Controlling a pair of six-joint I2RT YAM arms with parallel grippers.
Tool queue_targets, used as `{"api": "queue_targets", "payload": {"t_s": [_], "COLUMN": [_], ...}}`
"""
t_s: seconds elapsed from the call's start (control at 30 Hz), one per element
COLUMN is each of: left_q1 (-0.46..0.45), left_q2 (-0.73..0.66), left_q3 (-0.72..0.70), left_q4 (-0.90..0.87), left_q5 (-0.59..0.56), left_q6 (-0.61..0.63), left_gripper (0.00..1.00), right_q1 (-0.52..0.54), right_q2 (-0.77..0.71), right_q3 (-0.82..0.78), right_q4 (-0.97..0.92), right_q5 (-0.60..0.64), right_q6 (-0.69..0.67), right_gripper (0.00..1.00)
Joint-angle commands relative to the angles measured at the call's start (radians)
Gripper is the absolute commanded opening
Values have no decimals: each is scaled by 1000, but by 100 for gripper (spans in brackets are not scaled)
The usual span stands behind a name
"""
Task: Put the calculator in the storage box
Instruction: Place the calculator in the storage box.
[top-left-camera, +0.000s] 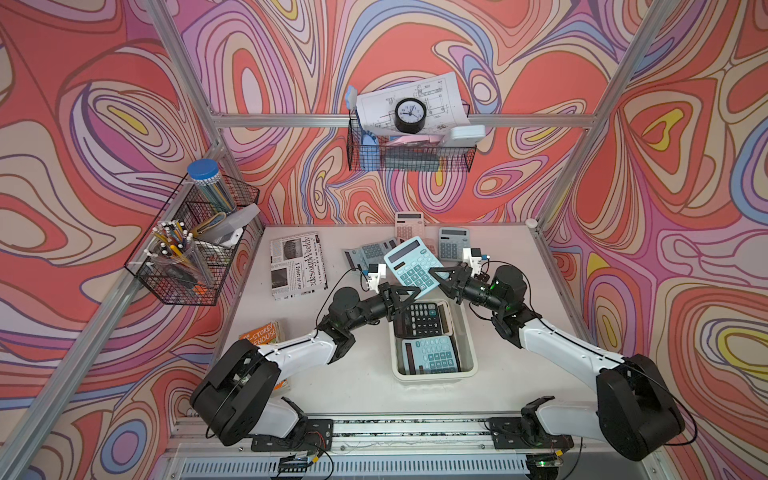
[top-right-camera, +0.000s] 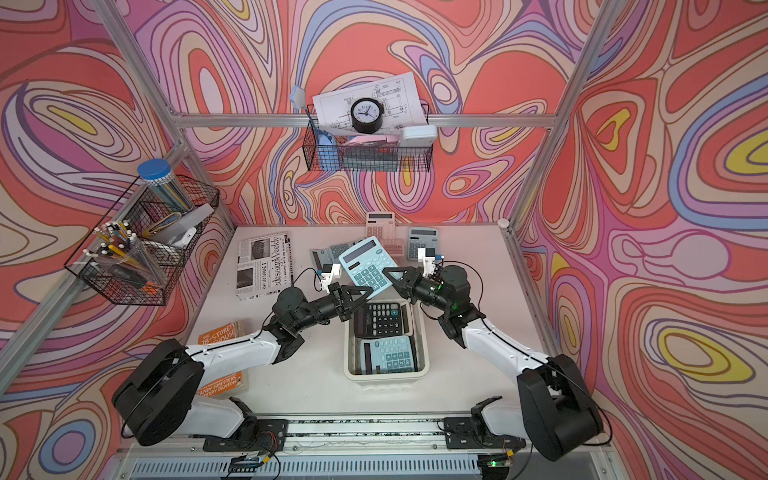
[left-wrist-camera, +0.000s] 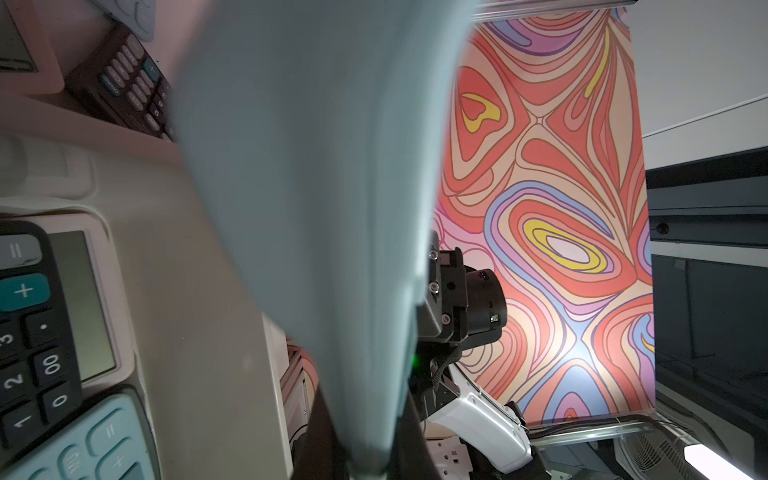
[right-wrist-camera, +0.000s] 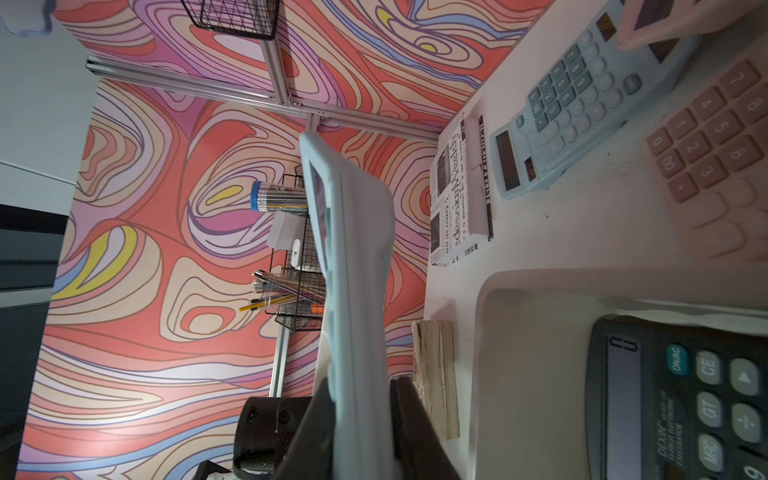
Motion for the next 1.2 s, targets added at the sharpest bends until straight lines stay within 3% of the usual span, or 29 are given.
{"api": "queue_targets", "payload": {"t_s": [0.0,0.17,0.37,0.5,0.6,0.93,1.17], "left_q1": [2,49,72,76,78,81,116], "left_q2": [-41,-147,-221,-209,-206,-270,-289], "left_q3": [52,97,272,374,411,427,378], "left_q4": [-234,-579,-1133,-1393,-1488,-1608,-1558], "left_q5": [75,135,212,285,327,446,521], "left_q6": [141,294,579,711,760,814,786], "left_gripper": [0,0,0,0,0,0,0], "right_q1": [33,29,18,15,16,16,16], "right_q2": [-69,-108,-32,39,95,246,290], "right_q3": [99,288,563,697,755,880,873], "right_q4": [-326,-792,-1203,-1320,-1342,-1393,-1414], "right_q5": [-34,88,220,226,189,22,-144], "right_q6": [-255,-607,-937,-1051,-1080,-1200,-1261], "right_gripper": [49,80,98,98,98,79,68]}}
